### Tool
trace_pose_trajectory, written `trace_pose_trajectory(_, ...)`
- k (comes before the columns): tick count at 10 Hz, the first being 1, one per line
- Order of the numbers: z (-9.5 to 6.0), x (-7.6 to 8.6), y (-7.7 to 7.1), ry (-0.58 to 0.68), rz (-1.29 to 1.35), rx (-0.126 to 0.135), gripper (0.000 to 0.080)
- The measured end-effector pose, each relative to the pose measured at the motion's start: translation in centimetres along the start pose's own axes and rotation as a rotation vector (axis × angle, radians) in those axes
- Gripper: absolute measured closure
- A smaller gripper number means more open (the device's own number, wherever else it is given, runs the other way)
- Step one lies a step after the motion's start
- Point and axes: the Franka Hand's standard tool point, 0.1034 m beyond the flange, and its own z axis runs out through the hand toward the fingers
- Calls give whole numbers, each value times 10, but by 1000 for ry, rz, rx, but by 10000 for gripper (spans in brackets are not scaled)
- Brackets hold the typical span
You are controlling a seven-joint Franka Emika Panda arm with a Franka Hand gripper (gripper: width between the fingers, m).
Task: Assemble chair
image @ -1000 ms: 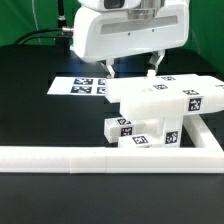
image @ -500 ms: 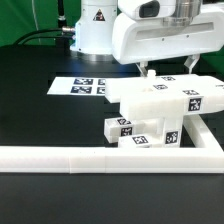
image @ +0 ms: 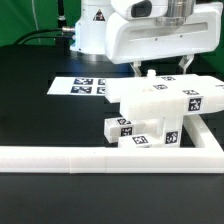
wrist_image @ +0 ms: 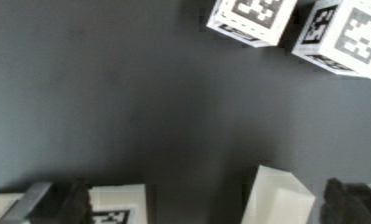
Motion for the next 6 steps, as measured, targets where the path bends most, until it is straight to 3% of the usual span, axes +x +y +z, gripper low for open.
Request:
trace_pose_trajectory(1,8,-11,-12,-21,57,15,151)
trace_pose_trajectory(3,20,-15,-40,-23,95,14,151)
trace_pose_trajectory(6,20,-15,-34,-22,97,14,151)
